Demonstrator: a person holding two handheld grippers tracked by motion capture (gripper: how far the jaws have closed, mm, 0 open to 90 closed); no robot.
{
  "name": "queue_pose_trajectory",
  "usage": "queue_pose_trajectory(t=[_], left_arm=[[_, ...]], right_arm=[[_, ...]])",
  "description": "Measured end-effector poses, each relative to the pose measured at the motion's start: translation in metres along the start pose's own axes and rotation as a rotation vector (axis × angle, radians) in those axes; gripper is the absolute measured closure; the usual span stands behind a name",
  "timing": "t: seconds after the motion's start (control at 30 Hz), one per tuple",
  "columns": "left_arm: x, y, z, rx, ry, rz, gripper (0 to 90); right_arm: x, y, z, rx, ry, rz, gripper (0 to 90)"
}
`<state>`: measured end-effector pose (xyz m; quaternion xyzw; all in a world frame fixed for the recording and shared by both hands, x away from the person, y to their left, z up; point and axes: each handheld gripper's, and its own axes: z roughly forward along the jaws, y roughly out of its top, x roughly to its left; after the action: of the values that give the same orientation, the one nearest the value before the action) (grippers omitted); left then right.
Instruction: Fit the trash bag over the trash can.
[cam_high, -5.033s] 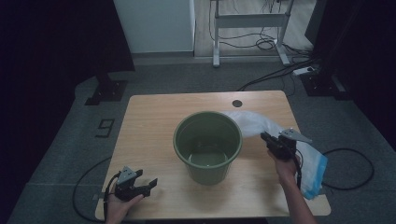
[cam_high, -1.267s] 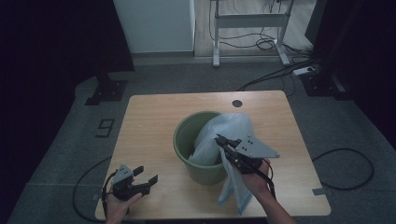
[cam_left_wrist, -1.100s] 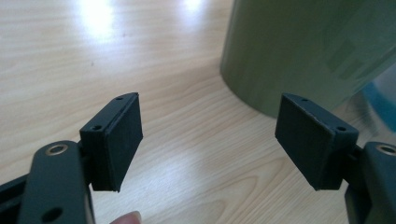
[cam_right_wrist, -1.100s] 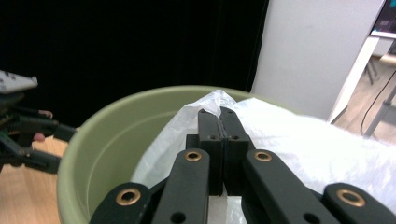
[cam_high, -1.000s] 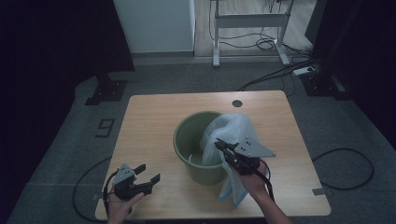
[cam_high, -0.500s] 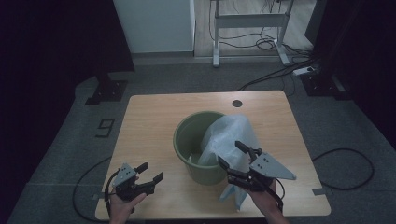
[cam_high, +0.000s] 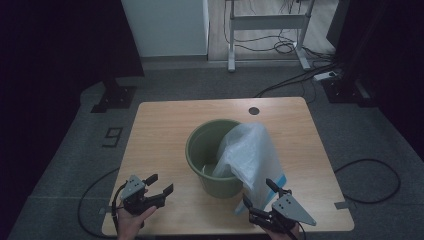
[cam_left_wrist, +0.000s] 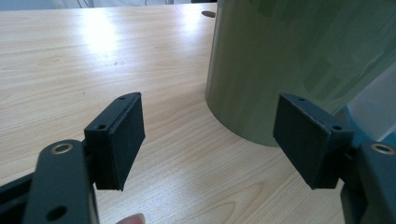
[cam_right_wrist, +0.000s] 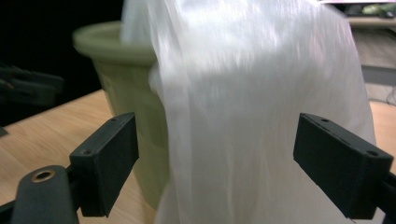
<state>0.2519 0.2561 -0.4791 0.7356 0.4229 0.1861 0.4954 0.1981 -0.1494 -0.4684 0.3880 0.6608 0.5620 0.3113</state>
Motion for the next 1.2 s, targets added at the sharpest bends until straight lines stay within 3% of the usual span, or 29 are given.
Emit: queue_pose_trajectory(t=[0.1, 0.23, 0.33, 0.4, 0.43, 0.47, 0.5, 0.57, 0.63, 0.67, 0.8, 0.87, 0.9, 0.93, 1.07, 1.1, 1.2], left_arm=[[0.000, -0.001, 0.001, 0.004, -0.001, 0.002, 24.8], [0.000, -0.001, 0.000, -0.002, 0.010, -0.002, 24.8], [0.001, -0.001, 0.000, -0.006, 0.014, -0.006, 24.8], [0.000, 0.000, 0.000, -0.009, 0.013, -0.005, 24.9], [0.000, 0.000, 0.000, -0.010, 0.014, -0.004, 24.9], [-0.001, 0.000, 0.000, -0.010, 0.013, -0.002, 24.9], [-0.001, 0.001, 0.000, -0.011, 0.012, -0.002, 25.1], [-0.003, 0.001, 0.000, -0.012, 0.009, 0.002, 25.2], [-0.005, 0.003, 0.000, -0.014, 0.003, 0.005, 26.4], [-0.005, 0.003, 0.000, -0.014, 0.003, 0.005, 26.7], [-0.009, 0.009, -0.002, -0.021, -0.001, 0.016, 27.5], [-0.013, 0.013, -0.004, -0.034, -0.004, 0.022, 27.6], [-0.015, 0.016, -0.005, -0.037, -0.005, 0.022, 28.1], [-0.016, 0.019, -0.006, -0.034, -0.006, 0.021, 28.1], [-0.022, 0.035, -0.013, -0.055, 0.010, 0.006, 29.4], [-0.023, 0.038, -0.014, -0.064, 0.011, 0.004, 29.4], [-0.029, 0.051, -0.019, -0.088, 0.010, 0.017, 29.4]], right_arm=[[-0.001, -0.007, 0.005, 0.030, -0.037, 0.008, 14.3], [-0.008, -0.011, 0.008, 0.049, -0.087, 0.022, 24.3], [-0.015, -0.013, 0.005, 0.045, -0.138, 0.029, 40.3], [-0.023, -0.015, 0.003, 0.052, -0.151, 0.040, 56.3], [-0.033, -0.016, 0.002, 0.056, -0.179, 0.044, 66.8], [-0.033, -0.016, 0.002, 0.056, -0.179, 0.044, 66.8], [-0.044, -0.015, 0.002, 0.059, -0.197, 0.052, 77.2], [-0.050, -0.014, 0.002, 0.060, -0.209, 0.047, 81.5], [-0.068, -0.004, 0.001, 0.036, -0.244, 0.046, 88.3], [-0.068, -0.004, 0.001, 0.036, -0.244, 0.046, 88.3], [-0.090, 0.019, 0.002, -0.014, -0.266, 0.045, 88.8], [-0.097, 0.033, 0.003, -0.051, -0.271, 0.042, 88.9], [-0.102, 0.048, 0.004, -0.096, -0.264, 0.040, 88.8], [-0.102, 0.048, 0.004, -0.096, -0.264, 0.040, 88.8], [-0.104, 0.076, 0.009, -0.165, -0.226, 0.043, 88.8], [-0.099, 0.088, 0.011, -0.190, -0.209, 0.056, 88.7], [-0.091, 0.100, 0.014, -0.207, -0.173, 0.045, 88.7]])
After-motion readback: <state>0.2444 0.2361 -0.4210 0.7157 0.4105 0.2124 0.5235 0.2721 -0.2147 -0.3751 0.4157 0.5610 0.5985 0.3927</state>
